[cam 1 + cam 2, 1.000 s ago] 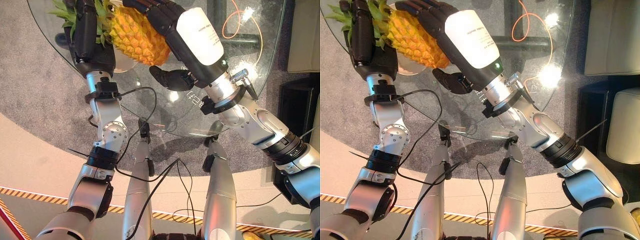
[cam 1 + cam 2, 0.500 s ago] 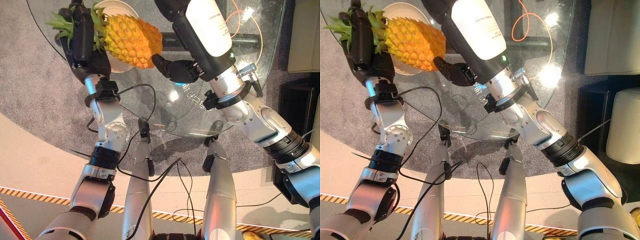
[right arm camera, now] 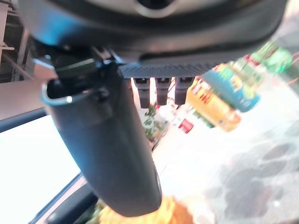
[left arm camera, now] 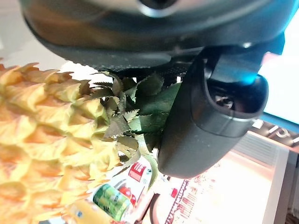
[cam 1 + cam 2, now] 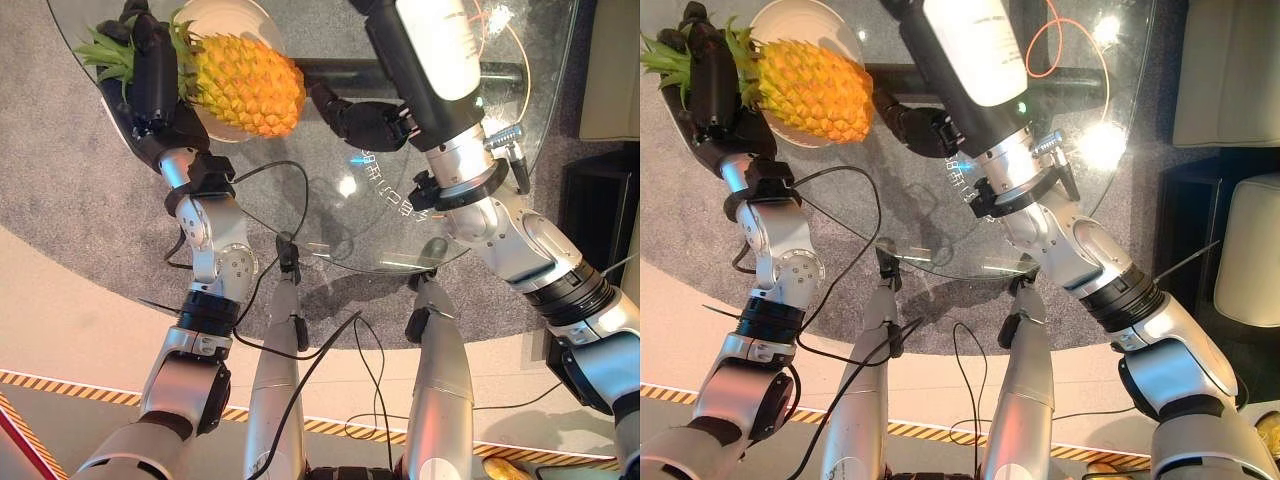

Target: Pick up the fruit to the plate

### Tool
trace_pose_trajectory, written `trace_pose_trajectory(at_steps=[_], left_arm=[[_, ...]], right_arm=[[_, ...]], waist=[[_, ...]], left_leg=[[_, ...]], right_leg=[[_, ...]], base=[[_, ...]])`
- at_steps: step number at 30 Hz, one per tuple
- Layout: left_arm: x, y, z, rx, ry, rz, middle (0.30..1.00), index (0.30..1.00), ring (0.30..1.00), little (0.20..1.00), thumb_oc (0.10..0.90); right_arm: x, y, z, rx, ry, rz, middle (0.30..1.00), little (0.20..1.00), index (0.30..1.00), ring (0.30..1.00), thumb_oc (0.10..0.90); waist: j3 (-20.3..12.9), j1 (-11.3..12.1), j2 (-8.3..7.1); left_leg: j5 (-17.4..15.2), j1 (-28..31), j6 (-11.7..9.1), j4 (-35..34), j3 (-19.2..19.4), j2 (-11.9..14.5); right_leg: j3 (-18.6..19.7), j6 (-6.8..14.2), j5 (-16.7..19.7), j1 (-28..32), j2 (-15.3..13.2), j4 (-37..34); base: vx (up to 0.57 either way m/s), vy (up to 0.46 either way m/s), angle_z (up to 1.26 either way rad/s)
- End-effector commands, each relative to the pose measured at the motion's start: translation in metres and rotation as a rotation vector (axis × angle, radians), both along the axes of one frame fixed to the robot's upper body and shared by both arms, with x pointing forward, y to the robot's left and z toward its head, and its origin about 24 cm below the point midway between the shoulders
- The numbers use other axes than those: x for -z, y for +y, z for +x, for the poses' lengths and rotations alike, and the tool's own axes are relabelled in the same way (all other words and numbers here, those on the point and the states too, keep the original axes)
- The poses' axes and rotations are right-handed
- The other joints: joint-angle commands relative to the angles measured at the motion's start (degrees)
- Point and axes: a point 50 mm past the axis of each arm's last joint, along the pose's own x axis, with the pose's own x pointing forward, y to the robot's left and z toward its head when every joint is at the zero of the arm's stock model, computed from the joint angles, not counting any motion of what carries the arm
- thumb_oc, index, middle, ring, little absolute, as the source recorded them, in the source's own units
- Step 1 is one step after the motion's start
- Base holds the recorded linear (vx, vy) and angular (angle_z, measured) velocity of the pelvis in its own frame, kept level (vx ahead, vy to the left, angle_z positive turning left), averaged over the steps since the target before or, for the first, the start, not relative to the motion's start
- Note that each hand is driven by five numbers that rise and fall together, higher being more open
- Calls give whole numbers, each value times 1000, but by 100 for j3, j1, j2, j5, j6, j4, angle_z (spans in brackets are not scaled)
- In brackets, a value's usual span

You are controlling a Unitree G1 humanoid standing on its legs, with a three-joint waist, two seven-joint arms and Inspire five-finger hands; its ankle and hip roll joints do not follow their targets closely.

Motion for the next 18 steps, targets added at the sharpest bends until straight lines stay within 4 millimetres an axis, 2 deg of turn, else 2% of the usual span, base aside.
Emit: trace_pose_trajectory(at_steps=[1,3,5,8,12,18], left_arm=[[-68,11,-33,-173,-361,76,300,300,300,200,100],[-68,14,-34,-224,-359,95,300,300,300,200,100],[-68,14,-35,-241,-358,101,300,300,300,200,100],[-69,20,-35,-305,-353,119,300,300,300,200,100],[-70,23,-34,-355,-342,139,300,300,300,200,100],[-73,34,-31,-455,-313,160,300,300,300,200,100]], right_arm=[[-30,-9,-14,-56,-157,217,900,900,900,900,800],[-23,-23,-7,-12,-135,301,900,900,900,900,800],[-20,-29,-5,4,-130,335,900,900,900,900,800],[-9,-52,1,71,-105,471,900,900,900,900,800],[0,-67,6,128,-90,557,900,900,900,900,800],[19,-106,19,235,-6,794,900,900,900,900,800]], waist=[[-131,-1,-190],[-131,-34,-206],[-131,-36,-214],[-131,-74,-255],[-131,-90,-278],[-131,-126,-291]], left_leg=[[-391,85,-283,318,-21,60],[-412,94,-286,334,-12,81],[-419,98,-286,332,-3,87],[-441,69,-290,349,14,113],[-453,70,-287,344,23,120],[-487,93,-293,327,52,143]], right_leg=[[-61,307,291,585,91,-794],[-42,301,280,579,107,-780],[-36,299,278,580,109,-786],[-35,294,258,549,118,-764],[-37,291,240,537,134,-741],[-31,287,196,505,165,-686]], base=[[0,45,0],[6,55,-1],[1,37,0],[-3,22,0],[0,0,0],[0,0,0]])
